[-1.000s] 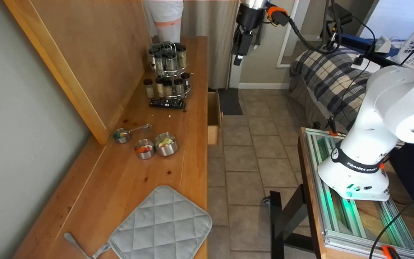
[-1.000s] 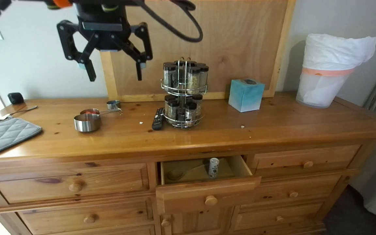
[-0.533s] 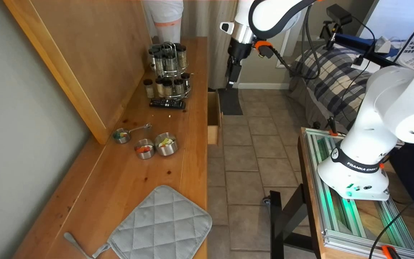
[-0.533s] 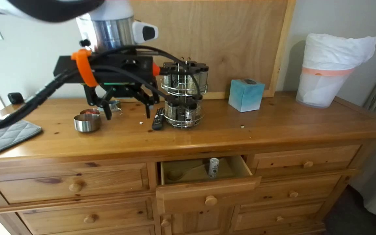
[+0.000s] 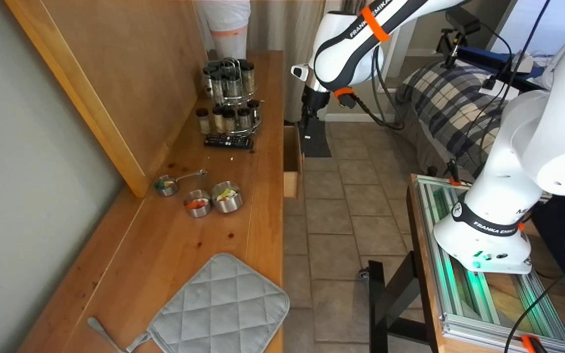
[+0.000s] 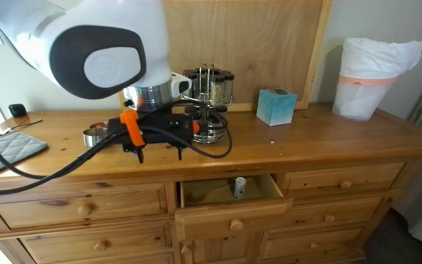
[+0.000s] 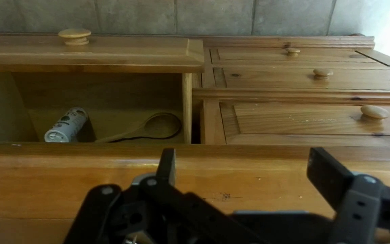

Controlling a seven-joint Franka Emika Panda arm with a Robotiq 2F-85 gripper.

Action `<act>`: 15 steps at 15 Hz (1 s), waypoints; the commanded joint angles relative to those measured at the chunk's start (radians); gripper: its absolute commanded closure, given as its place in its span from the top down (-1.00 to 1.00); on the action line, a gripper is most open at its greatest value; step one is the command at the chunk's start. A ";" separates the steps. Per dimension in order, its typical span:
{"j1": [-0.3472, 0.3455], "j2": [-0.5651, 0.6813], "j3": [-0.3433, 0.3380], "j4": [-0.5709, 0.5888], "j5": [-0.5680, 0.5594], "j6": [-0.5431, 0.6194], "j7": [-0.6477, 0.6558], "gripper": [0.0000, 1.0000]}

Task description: Open the middle top drawer

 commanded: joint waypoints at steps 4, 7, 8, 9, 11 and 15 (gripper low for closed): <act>-0.127 0.107 0.092 0.075 0.013 0.029 -0.018 1.00; -0.145 0.139 0.099 0.104 0.010 0.029 -0.021 1.00; -0.145 0.140 0.101 0.106 0.010 0.029 -0.021 1.00; -0.145 0.140 0.102 0.106 0.010 0.029 -0.021 1.00; -0.145 0.140 0.102 0.106 0.011 0.029 -0.021 1.00; -0.184 0.210 0.126 0.171 0.057 0.009 -0.059 1.00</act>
